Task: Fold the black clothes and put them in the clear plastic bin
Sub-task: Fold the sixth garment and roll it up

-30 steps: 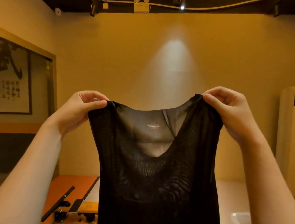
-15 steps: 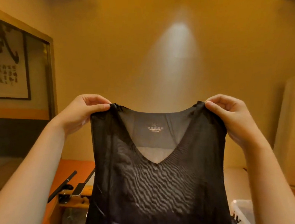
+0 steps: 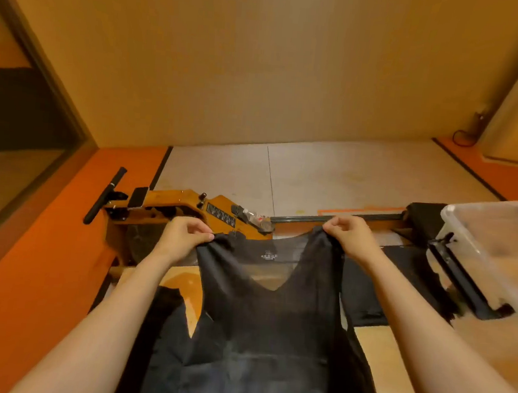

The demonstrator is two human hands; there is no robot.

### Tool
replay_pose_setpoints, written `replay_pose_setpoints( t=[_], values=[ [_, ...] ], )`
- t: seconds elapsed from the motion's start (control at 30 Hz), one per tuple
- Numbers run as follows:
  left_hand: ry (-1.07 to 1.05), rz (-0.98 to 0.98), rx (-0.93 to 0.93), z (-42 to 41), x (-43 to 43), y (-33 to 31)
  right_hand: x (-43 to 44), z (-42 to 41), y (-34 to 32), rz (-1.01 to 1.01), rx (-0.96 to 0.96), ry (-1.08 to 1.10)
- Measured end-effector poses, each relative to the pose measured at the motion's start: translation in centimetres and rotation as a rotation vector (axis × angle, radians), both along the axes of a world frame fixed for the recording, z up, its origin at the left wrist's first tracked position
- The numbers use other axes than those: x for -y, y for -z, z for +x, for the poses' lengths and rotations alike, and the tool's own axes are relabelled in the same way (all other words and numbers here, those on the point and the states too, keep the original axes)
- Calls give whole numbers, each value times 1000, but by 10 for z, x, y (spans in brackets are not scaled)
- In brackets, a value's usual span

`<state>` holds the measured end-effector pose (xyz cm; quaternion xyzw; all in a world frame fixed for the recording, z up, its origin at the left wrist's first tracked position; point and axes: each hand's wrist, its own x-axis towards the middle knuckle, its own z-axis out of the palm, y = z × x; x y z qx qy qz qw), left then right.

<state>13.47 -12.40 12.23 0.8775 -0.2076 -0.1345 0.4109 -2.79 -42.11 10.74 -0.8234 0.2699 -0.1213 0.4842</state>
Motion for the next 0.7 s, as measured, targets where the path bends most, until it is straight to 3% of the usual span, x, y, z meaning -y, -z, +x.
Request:
replay_pose_setpoints(
  t=[0.2,0.43,0.7],
  values=[
    [-8,72,25,20,11,49,1,17,44,-89,-64,94],
    [-71,153,160,53,37,51,6,55,30,-224,-59,165],
    [-144,161,164,70,51,64,7,66,46,-218,-20,178]
  ],
)
